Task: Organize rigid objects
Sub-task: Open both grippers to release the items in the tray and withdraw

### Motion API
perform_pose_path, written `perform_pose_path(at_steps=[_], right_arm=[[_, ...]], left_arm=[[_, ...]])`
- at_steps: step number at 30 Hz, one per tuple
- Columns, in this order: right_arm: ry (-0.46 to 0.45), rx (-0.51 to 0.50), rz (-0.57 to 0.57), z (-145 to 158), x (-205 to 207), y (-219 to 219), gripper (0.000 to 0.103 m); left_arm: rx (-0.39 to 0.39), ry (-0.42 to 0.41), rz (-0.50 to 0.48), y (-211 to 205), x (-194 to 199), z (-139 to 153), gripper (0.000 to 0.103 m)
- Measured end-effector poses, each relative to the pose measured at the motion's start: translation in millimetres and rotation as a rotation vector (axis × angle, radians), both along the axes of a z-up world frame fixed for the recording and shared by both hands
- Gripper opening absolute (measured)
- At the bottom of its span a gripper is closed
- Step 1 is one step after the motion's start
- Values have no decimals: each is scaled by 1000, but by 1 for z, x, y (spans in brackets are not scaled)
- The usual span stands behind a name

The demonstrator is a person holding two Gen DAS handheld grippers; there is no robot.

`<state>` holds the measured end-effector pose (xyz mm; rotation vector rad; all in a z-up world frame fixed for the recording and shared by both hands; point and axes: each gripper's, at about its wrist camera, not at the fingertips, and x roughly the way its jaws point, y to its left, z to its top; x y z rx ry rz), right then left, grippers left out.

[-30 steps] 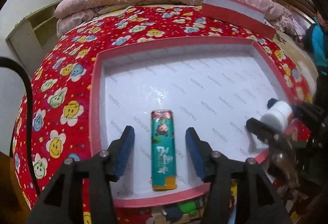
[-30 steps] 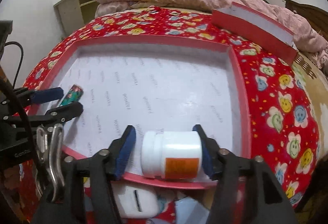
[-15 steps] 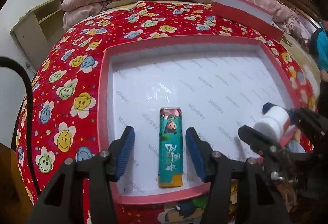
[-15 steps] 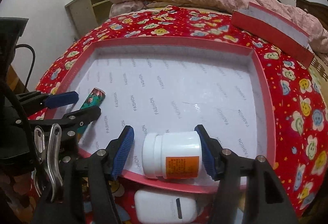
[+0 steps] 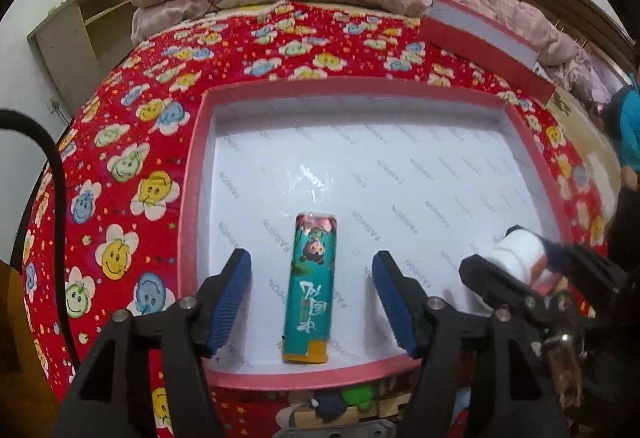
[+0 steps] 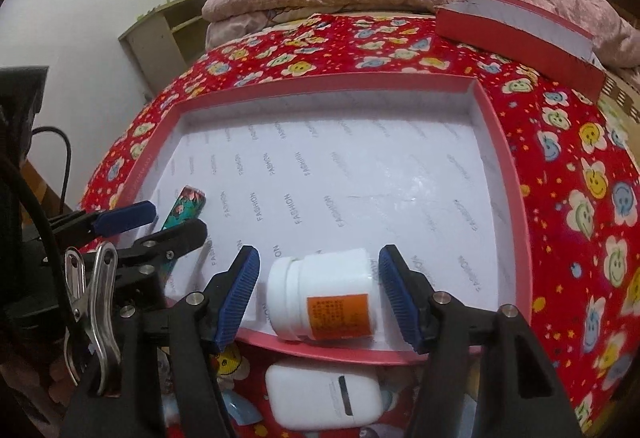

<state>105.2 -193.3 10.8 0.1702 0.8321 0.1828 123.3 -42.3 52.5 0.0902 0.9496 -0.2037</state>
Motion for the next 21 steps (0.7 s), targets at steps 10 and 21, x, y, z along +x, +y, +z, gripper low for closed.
perform_pose_path(at_steps=[10,21], right_arm=[[-96,52,-66,24,-19,-16,79],[-137,86,-89,37,-41,-21,89]], left_arm=[[-12,-98,-16,-4,-19,28,76],[-4,-141,-37,-2,-45,36,84]])
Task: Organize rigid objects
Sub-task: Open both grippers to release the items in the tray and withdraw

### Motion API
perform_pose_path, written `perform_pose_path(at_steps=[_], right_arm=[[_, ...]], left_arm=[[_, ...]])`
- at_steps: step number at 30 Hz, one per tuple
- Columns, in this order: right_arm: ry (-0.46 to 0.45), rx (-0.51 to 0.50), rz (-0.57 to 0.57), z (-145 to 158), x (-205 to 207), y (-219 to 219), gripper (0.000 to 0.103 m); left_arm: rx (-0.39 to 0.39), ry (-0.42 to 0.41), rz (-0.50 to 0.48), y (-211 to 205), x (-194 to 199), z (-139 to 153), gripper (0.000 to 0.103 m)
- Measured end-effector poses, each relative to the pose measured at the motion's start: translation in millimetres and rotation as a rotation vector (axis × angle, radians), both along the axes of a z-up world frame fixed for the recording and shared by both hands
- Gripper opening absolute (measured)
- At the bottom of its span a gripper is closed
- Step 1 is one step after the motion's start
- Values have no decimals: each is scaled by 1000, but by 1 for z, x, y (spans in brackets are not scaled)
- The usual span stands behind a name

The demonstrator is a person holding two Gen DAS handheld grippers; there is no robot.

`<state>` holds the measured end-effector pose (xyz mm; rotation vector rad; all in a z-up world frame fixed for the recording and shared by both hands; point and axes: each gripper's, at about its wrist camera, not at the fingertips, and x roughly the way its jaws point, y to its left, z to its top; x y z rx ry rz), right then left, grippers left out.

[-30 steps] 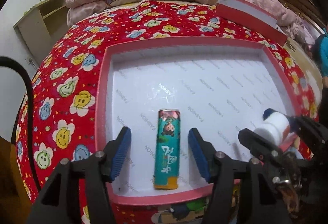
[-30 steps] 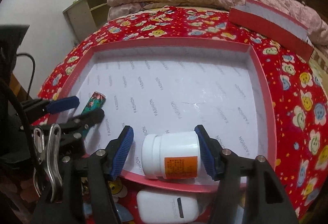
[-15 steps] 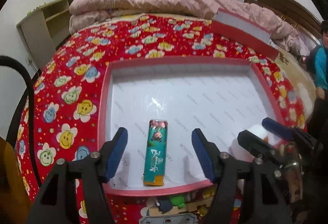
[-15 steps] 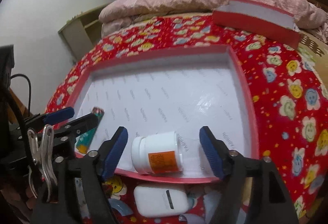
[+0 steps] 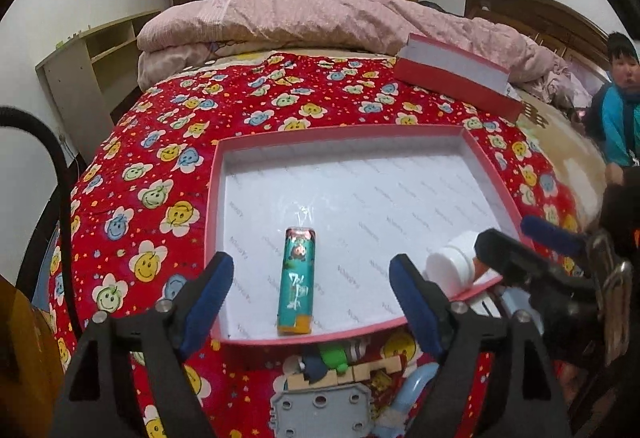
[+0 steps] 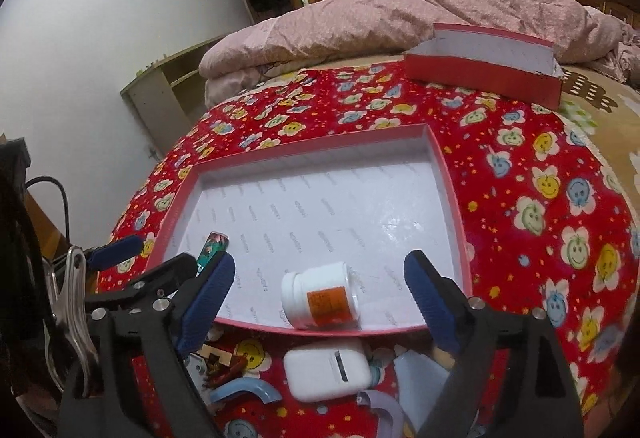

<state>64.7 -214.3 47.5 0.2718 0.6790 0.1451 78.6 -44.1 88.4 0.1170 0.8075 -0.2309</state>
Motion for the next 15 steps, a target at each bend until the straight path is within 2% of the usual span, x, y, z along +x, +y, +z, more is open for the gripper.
perform_pose_path(at_steps=[4,15], right_arm=[[1,19,5,1,-10,-3,89],[-12,-6,53,6,-51,5,89]], left_arm=[[7,-5,8,3,-10,1,84],[-10,4,20,17,-44,4,84]])
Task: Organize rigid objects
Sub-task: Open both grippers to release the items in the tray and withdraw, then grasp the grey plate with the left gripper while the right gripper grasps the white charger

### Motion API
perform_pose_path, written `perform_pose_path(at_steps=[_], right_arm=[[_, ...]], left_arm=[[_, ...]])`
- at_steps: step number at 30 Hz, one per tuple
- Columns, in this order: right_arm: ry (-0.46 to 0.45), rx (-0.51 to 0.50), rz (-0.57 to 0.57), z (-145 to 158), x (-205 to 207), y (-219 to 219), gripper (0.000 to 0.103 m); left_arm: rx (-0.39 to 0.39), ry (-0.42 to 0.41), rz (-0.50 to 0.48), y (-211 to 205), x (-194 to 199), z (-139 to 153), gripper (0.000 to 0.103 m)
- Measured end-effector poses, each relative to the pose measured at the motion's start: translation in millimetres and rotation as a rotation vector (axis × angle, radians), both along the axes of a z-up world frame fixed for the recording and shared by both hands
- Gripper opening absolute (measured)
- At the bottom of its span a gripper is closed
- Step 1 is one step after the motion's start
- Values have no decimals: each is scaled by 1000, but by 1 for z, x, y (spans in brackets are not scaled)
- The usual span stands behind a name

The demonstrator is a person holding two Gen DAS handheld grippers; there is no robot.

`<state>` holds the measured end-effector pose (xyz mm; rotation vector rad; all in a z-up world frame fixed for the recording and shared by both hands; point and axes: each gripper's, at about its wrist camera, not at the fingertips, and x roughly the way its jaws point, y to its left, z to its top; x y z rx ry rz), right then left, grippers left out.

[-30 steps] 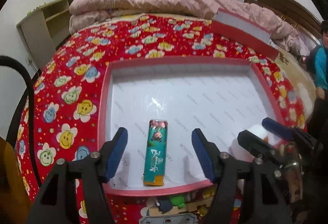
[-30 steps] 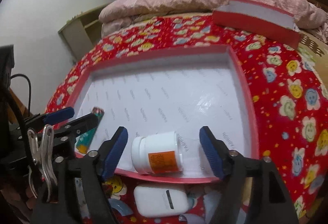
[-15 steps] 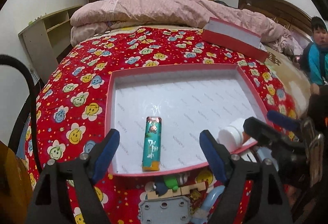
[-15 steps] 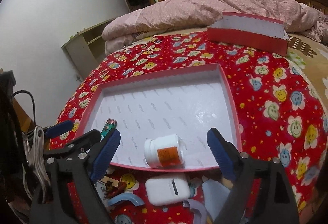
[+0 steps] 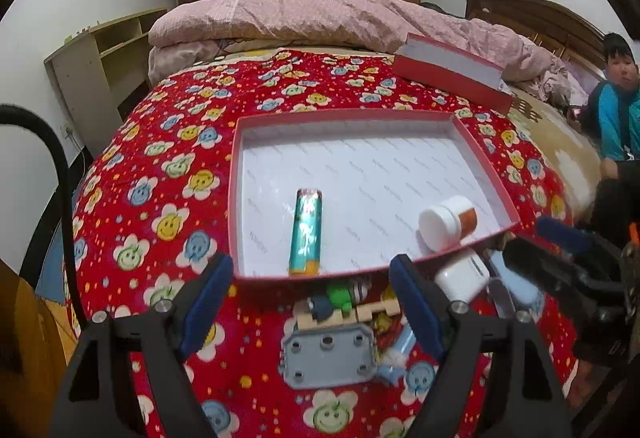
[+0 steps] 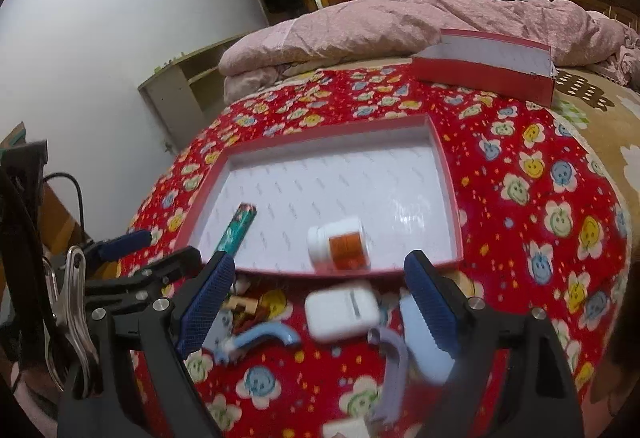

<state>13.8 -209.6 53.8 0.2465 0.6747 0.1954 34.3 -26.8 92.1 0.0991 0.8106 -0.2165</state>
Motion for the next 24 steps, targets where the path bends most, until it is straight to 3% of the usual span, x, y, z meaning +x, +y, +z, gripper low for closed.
perform_pose_path(at_steps=[5,24], right_arm=[[54,-31,22,-11,-17,7,89],[56,-128,92,-33,-65,17,89]], left_arm=[[10,22,10,5,-9,-9,84],[-6,75,17,29,-52,-30,84]])
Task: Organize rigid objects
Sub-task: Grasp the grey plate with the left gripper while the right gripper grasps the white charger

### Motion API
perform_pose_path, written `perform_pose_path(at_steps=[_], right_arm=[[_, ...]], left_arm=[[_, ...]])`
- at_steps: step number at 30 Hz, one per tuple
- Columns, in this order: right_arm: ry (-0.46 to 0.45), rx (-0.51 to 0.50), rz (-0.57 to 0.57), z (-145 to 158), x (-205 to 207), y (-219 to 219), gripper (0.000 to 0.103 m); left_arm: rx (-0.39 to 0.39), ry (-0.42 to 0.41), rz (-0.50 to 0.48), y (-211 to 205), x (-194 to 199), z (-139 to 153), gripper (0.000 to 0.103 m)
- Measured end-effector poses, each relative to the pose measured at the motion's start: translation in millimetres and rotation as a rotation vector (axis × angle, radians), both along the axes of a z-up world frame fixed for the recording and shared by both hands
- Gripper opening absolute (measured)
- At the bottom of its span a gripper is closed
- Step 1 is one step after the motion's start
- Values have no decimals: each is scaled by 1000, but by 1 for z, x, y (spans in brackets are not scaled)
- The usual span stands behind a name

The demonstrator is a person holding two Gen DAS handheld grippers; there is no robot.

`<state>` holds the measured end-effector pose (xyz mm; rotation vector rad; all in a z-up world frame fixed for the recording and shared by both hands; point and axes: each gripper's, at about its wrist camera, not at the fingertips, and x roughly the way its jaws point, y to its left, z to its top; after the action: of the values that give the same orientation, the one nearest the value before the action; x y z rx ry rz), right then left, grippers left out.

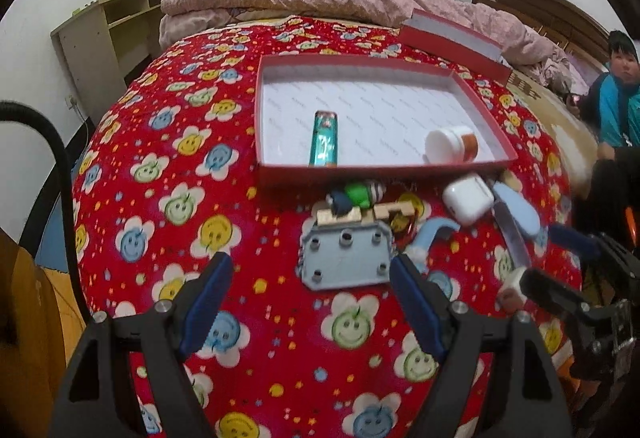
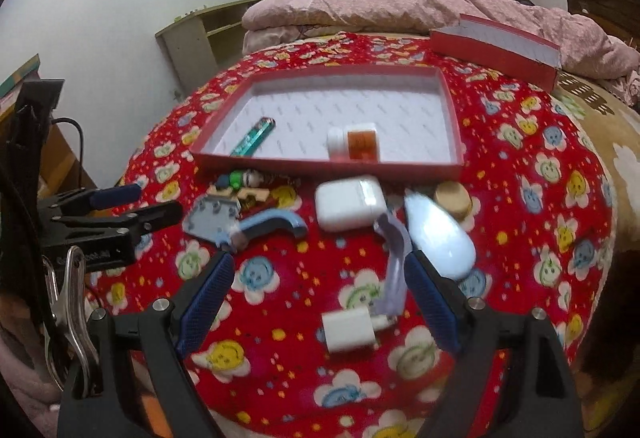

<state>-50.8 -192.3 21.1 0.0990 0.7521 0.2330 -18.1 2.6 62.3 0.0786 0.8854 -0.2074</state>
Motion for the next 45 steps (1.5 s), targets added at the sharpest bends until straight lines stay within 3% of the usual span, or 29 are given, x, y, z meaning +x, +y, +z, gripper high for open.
perform_pose_path(at_steps=[12,26,30,36,41,45], right_arm=[[43,0,13,-23,-17,-11,89],[146,27,14,-48,-10,-4,87],[139,37,12,-50,-11,-5,87],[132,1,8,-52,-12,1,87],[117,-50,1,-54,-13,9,88],[111,-57,-2,-54,-13,8,88]], left_arm=[[-49,26,-17,12,-6,-20,84],[-15,3,-53,-3,-8,-28,84],[8,-3,-41,-11,2,-32,84],[-37,42,-63,-22,14,-43,84],[25,6,-52,-31,13,-49,84],[-7,0,-18,-28,18,-48,84]])
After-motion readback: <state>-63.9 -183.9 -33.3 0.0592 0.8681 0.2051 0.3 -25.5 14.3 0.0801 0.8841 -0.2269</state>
